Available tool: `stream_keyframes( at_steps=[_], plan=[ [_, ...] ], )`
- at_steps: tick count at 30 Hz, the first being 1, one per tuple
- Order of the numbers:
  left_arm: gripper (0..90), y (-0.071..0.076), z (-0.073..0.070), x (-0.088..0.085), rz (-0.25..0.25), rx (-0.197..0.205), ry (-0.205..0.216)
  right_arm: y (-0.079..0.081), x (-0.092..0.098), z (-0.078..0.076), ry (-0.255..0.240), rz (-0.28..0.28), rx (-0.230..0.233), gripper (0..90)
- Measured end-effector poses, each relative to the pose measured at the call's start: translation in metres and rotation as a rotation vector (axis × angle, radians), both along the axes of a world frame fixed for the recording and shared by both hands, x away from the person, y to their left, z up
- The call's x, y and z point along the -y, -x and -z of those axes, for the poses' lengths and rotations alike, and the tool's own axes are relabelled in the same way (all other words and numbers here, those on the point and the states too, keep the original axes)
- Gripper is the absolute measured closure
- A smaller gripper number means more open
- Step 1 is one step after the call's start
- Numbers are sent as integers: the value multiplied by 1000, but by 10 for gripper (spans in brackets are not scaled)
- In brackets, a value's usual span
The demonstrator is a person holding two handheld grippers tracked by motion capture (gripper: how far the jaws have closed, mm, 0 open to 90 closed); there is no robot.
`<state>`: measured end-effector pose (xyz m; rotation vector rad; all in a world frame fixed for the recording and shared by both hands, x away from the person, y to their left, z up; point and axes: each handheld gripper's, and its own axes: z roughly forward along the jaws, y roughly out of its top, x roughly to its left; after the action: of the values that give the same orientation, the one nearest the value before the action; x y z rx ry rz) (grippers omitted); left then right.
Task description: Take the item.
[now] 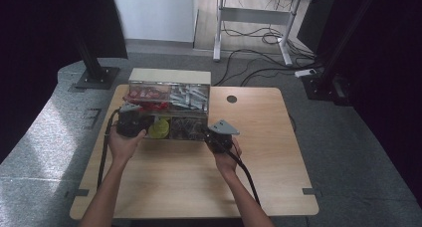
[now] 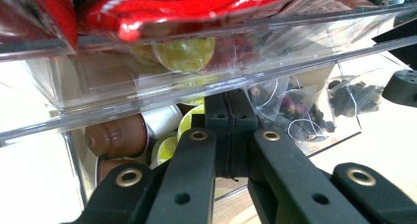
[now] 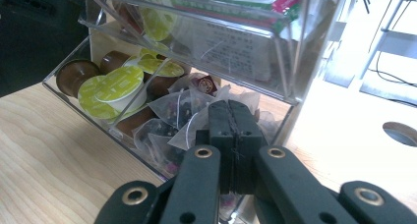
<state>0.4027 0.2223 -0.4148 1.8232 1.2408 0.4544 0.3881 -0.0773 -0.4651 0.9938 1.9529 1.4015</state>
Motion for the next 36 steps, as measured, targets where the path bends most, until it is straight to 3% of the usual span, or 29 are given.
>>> stream_keyframes(
  at_steps=[36],
  plan=[
    [900,-1,0,0,-1,-3,3,7,46,-10,-30,69,30,893]
  ],
)
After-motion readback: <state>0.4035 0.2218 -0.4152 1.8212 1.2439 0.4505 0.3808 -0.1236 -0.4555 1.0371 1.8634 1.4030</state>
